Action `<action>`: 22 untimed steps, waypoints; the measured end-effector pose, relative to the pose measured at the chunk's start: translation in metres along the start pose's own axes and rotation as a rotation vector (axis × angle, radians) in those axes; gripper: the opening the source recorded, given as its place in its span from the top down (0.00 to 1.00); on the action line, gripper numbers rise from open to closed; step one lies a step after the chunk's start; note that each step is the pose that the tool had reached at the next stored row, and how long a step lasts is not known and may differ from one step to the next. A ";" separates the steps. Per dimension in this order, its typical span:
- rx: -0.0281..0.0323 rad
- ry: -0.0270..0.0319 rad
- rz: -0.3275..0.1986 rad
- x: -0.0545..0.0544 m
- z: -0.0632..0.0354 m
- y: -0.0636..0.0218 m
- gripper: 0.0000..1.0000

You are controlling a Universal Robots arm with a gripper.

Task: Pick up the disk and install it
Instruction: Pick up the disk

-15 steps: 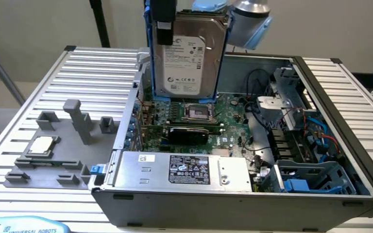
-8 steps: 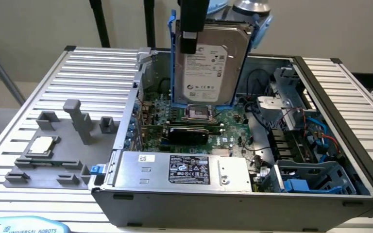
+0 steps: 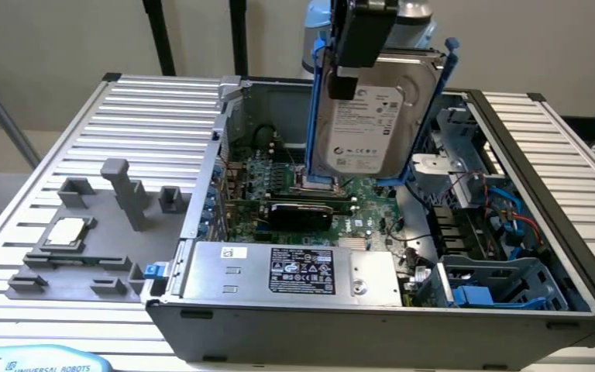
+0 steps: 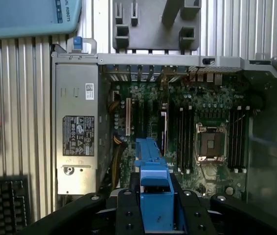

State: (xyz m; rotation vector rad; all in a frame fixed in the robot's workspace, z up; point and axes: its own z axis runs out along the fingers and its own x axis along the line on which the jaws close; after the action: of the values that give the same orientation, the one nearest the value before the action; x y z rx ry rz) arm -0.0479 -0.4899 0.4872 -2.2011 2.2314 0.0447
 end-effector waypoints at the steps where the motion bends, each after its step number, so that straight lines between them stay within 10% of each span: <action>1: 0.0000 0.0001 0.000 0.001 0.0007 -0.0045 0.67; 11: 0.0000 -0.0001 0.000 0.015 0.0054 -0.0494 0.67; 22: -0.0005 -0.0001 0.000 0.057 0.0042 -0.0734 0.67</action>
State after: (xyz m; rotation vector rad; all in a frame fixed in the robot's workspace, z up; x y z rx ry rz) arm 0.0246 -0.5482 0.4804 -2.2012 2.2317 0.0453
